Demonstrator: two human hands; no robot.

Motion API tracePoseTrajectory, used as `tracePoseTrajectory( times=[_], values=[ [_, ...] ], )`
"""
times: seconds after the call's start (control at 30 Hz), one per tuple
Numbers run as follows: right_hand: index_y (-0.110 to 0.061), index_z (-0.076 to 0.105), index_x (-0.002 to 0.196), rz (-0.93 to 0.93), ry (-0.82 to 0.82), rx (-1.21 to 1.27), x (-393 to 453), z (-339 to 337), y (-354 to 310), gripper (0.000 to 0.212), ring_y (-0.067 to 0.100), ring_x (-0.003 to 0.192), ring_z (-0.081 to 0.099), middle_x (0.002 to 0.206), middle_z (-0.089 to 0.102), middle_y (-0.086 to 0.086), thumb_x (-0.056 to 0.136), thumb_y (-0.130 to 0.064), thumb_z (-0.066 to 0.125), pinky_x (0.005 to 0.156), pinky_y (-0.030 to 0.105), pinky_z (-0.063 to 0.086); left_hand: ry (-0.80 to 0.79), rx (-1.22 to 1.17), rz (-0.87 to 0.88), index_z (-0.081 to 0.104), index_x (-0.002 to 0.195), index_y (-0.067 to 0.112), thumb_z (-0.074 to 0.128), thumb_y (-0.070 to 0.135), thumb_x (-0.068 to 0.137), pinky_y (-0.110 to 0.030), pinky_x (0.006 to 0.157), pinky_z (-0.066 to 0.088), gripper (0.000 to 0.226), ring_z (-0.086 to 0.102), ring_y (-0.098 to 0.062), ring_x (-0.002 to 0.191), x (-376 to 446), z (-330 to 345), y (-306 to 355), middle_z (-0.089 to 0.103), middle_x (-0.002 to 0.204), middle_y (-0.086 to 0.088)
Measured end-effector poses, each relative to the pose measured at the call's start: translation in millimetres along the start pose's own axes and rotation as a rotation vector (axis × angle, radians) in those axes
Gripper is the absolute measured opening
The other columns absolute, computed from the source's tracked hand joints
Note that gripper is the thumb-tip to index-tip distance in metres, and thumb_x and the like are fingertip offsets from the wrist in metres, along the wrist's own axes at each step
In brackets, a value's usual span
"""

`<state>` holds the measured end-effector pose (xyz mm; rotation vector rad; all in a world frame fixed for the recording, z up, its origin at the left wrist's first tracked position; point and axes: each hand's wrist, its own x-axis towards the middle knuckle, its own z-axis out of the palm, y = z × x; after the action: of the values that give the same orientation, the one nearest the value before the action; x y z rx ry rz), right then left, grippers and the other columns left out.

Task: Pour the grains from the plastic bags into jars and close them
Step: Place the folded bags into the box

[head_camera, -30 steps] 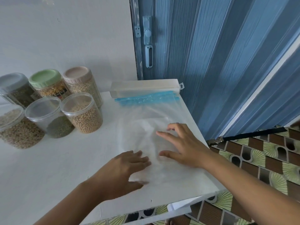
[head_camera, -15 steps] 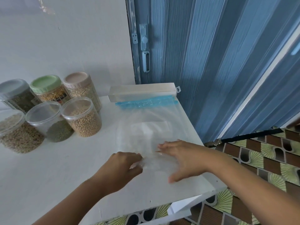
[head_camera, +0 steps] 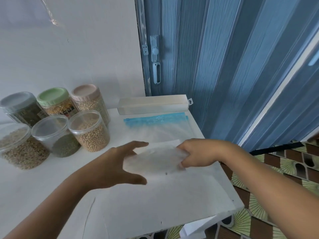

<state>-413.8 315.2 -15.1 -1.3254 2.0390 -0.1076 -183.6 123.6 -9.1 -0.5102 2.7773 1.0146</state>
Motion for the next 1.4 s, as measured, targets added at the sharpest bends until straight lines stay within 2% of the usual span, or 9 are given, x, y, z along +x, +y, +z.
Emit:
tracePoseTrajectory(
  times=[0.17,0.37,0.57,0.67,0.83,0.97,1.1,1.23,1.4],
  values=[
    [-0.034,0.065,0.116,-0.06,0.017,0.096,5.5,-18.4,-2.2,0.036,0.013,0.103,0.068,0.11,0.073,-0.012,0.083,-0.045,0.076,0.1,0.043,0.054,0.062,-0.269,-0.013,0.049,0.138,0.05,0.081,0.031,0.09,-0.037,0.102,0.054,0.061,0.073,-0.013,0.104,10.1,-12.5,-9.7,0.077,0.11,0.009],
    [-0.053,0.042,0.142,-0.061,0.268,0.184,2.1,-51.3,0.2,0.094,0.0,0.126,0.05,0.132,0.055,-0.017,0.06,-0.085,0.075,0.105,0.028,0.043,0.071,-0.751,-0.107,0.058,0.138,0.024,0.082,0.007,0.081,-0.046,0.089,0.061,0.064,0.071,-0.044,0.1,36.3,-36.6,-25.9,0.076,0.114,-0.019],
    [-0.051,0.033,0.152,0.006,0.429,0.696,23.8,-49.1,29.5,0.119,0.011,0.132,0.049,0.141,0.048,0.0,0.052,-0.066,0.094,0.105,0.038,0.049,0.152,-0.973,-0.24,0.063,0.13,0.004,0.075,-0.003,0.082,-0.034,0.063,0.061,0.05,0.072,-0.027,0.079,67.5,-51.9,-37.1,0.074,0.108,-0.022],
    [-0.047,0.038,0.149,0.054,0.525,0.904,50.5,-30.2,47.6,0.132,0.021,0.12,0.065,0.136,0.06,0.007,0.035,-0.061,0.102,0.102,0.048,0.055,0.203,-0.997,-0.255,0.064,0.129,0.004,0.088,0.013,0.069,-0.037,0.078,0.058,0.065,0.073,-0.025,0.083,75.8,-49.8,-35.5,0.076,0.107,-0.019],
    [-0.026,0.039,0.151,0.054,0.676,1.205,78.2,-16.4,47.3,0.097,0.022,0.111,0.069,0.127,0.067,0.002,0.072,-0.015,0.094,0.095,0.044,0.058,0.346,-1.055,-0.313,0.04,0.15,0.017,0.103,0.035,0.058,-0.055,0.106,0.052,0.114,0.066,-0.036,0.121,75.1,-37.4,-46.1,0.062,0.136,-0.016],
    [-0.039,0.033,0.152,0.084,0.748,1.081,95.5,-16.5,50.8,0.118,0.021,0.125,0.061,0.142,0.057,-0.002,0.052,-0.048,0.096,0.105,0.047,0.053,0.46,-0.937,-0.354,0.034,0.156,0.016,0.091,0.013,0.075,-0.042,0.086,0.059,0.099,0.071,-0.028,0.097,85.1,-26.4,-49.5,0.06,0.131,-0.024],
    [-0.035,0.021,0.159,0.034,0.767,0.966,107.3,-17.6,53.2,0.105,0.018,0.134,0.051,0.149,0.046,-0.009,0.079,-0.033,0.089,0.113,0.042,0.045,0.557,-0.704,-0.314,0.024,0.159,0.02,0.073,0.007,0.096,-0.038,0.074,0.061,0.082,0.07,-0.026,0.097,102.4,-17.2,-36.8,0.062,0.117,-0.007],
    [-0.026,0.014,0.163,0.052,0.782,0.688,121.1,-9.3,55.8,0.104,0.018,0.137,0.045,0.15,0.046,-0.001,0.086,-0.033,0.083,0.111,0.034,0.038,0.538,-0.351,-0.333,0.015,0.161,0.022,0.064,0.014,0.101,-0.056,0.104,0.053,0.078,0.058,-0.038,0.128,107.8,0.6,-36.1,0.053,0.147,-0.018],
    [-0.02,0.017,0.163,0.076,0.847,0.449,128.3,-2.5,57.5,0.101,0.025,0.135,0.044,0.146,0.041,0.015,0.088,-0.038,0.081,0.105,0.025,0.031,0.521,-0.159,-0.349,0.009,0.164,0.016,0.057,0.016,0.105,-0.048,0.117,0.037,0.076,0.044,-0.038,0.143,110.8,12.8,-43.0,0.038,0.16,-0.021]
  ],
)
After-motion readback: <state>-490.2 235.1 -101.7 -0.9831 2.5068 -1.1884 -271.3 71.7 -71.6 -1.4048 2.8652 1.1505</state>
